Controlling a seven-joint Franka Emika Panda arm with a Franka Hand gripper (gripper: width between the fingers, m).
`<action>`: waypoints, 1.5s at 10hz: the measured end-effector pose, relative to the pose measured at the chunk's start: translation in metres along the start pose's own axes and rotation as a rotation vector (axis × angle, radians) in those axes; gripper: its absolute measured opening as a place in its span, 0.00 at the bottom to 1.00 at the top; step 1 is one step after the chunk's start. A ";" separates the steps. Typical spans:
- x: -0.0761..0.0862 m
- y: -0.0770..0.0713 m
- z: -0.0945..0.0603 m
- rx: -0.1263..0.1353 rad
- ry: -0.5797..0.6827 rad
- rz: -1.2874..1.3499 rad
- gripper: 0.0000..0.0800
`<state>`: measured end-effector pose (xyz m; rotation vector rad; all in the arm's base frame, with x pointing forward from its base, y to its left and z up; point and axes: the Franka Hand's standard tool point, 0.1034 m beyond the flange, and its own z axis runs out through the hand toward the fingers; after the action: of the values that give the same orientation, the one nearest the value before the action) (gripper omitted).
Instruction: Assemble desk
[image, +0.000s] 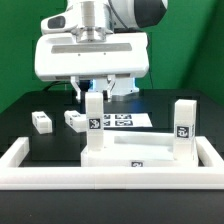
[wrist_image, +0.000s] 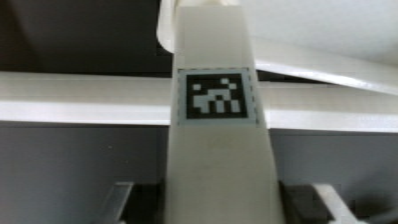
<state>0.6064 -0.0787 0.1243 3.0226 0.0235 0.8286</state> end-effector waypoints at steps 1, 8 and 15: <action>-0.001 0.001 -0.001 -0.006 0.008 -0.002 0.36; -0.002 0.003 -0.001 -0.010 0.011 0.000 0.77; -0.002 0.002 -0.002 0.021 -0.049 0.009 0.81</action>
Offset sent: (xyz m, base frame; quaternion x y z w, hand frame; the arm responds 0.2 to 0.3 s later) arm 0.0000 0.0000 0.0000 0.0000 0.0000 0.0000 1.0000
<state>0.6042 -0.0811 0.1248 3.0636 0.0177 0.7598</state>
